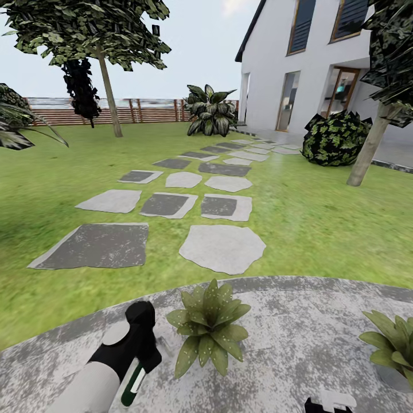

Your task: Pick up the pesticide atomizer in the garden and spray insectifuge to fully cover both potted plants in the garden.

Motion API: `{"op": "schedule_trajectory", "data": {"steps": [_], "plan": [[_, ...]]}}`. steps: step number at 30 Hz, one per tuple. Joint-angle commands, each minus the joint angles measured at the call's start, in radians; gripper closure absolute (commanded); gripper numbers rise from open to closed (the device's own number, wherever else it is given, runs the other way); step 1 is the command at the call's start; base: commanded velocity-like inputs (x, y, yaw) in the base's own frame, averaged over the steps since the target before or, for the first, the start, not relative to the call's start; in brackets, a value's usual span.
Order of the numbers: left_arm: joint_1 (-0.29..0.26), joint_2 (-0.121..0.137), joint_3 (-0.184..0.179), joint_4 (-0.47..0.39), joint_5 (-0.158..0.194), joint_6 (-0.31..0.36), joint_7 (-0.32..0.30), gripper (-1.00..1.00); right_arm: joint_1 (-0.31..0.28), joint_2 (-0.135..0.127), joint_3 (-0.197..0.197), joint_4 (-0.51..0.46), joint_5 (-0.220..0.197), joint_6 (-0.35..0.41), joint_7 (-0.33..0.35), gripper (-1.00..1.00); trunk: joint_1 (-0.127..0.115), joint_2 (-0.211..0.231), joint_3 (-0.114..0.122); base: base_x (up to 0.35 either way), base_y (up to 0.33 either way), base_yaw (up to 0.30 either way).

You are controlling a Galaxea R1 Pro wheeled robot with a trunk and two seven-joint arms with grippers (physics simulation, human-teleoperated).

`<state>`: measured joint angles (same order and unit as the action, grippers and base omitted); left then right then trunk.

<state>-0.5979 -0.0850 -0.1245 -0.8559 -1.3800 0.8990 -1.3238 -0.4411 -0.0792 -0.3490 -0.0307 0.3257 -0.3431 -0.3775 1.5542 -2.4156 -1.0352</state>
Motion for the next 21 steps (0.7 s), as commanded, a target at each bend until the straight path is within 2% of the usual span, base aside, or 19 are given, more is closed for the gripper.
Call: {"op": "schedule_trajectory", "data": {"steps": [1,7,9,11,13,17,21], "plan": [[-0.003,-0.003,-0.001,-0.005,-0.010,0.009,-0.017,1.00,-0.001,0.000,-0.008,0.002,0.010,-0.004,-0.003,-1.00,0.000,0.000,-0.001,0.000,0.000,0.000],[-0.002,-0.010,-0.004,0.005,-0.010,0.005,-0.029,1.00,-0.001,0.001,-0.008,0.002,0.010,-0.004,-0.003,-1.00,0.000,0.000,-0.001,0.000,0.000,0.000],[-0.001,-0.008,-0.006,0.005,-0.010,-0.023,-0.048,1.00,-0.001,0.001,-0.008,0.002,0.010,-0.004,-0.003,-1.00,0.000,0.000,-0.001,0.000,0.000,0.000],[-0.001,-0.010,-0.005,0.006,-0.016,-0.073,-0.098,1.00,-0.001,0.000,-0.008,0.001,0.010,-0.004,-0.003,-1.00,0.000,0.000,-0.001,0.000,0.000,0.000],[-0.002,-0.011,-0.005,0.005,-0.021,-0.087,-0.118,1.00,-0.001,0.001,-0.008,0.001,0.010,-0.004,-0.003,-1.00,0.000,0.000,-0.001,0.000,0.000,0.088],[-0.001,-0.009,-0.006,0.005,-0.024,-0.091,-0.126,1.00,-0.001,0.001,-0.008,0.000,0.010,-0.004,-0.003,-1.00,0.000,0.000,-0.001,0.002,-0.003,0.133],[0.004,-0.011,-0.008,0.005,-0.024,-0.091,-0.122,1.00,-0.001,0.001,-0.008,0.000,0.010,-0.004,-0.004,-1.00,0.000,0.000,-0.001,0.101,-0.174,0.017]]}}
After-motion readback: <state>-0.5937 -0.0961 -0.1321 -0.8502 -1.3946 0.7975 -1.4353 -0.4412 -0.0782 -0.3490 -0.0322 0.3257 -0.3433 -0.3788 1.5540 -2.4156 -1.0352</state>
